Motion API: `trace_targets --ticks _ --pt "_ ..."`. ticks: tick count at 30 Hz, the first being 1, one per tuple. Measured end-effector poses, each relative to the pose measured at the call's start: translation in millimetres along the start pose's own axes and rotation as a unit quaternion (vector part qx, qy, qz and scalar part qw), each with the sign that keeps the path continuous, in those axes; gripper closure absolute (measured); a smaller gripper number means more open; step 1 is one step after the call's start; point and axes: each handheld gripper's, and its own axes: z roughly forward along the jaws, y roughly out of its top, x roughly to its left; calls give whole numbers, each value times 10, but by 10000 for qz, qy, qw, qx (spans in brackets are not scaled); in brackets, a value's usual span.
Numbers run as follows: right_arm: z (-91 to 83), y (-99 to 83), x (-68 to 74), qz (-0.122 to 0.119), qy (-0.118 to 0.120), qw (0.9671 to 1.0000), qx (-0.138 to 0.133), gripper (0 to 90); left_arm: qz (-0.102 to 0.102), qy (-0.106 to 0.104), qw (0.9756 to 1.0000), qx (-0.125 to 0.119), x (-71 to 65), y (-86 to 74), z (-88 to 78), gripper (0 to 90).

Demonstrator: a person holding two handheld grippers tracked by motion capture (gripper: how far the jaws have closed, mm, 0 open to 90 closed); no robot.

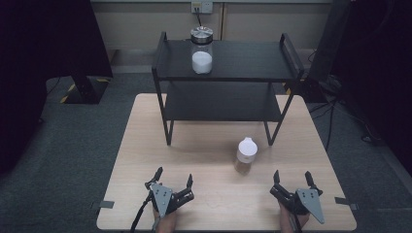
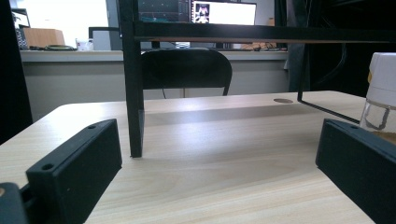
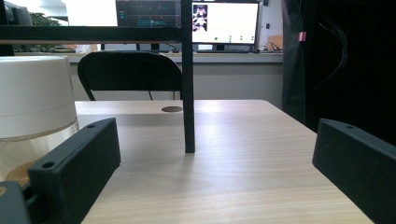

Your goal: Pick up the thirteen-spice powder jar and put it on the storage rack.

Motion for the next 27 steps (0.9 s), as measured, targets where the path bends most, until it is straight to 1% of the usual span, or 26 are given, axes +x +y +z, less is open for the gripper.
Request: trace_targets --ticks 3,5,6,9,13,14,15,17,18,19,20,22,23,27 --pt "0 1 0 1 0 10000 3 0 -4 57 10000 8 -18 3 10 0" --pt "1 2 -4 -2 11 10000 3 0 -5 137 9999 26 -42 10 29 0" --pt "1 1 -8 0 23 10000 2 0 10 146 9999 62 -41 22 41 0" --pt "0 2 -14 -3 41 10000 3 0 12 246 9997 34 -73 12 55 0" --pt "1 3 -15 1 43 10000 4 0 40 226 9997 18 -60 7 71 0" --pt "1 2 -14 1 39 10000 3 0 30 269 9996 15 -71 5 85 0" --pt "1 1 -13 1 38 10000 1 0 29 266 9996 11 -70 3 94 0" --pt "1 2 -13 -1 36 10000 2 0 83 186 9998 70 -48 24 118 0" --pt "0 2 -13 -2 38 10000 2 0 129 169 9997 71 -43 25 126 0" --pt "0 1 -16 -1 46 10000 -1 0 134 166 9997 73 -42 25 132 0" --pt "-1 0 -18 -4 54 10000 -1 0 108 157 9998 73 -33 24 133 0" --pt "-1 1 -17 -6 53 10000 0 0 -33 204 9998 -29 -24 -11 114 0" --pt "-1 1 -17 -6 53 10000 1 0 -37 257 9997 -30 -36 -12 112 0" --pt "0 1 -18 -5 54 10000 1 0 -4 350 9994 -7 -71 -5 118 0"
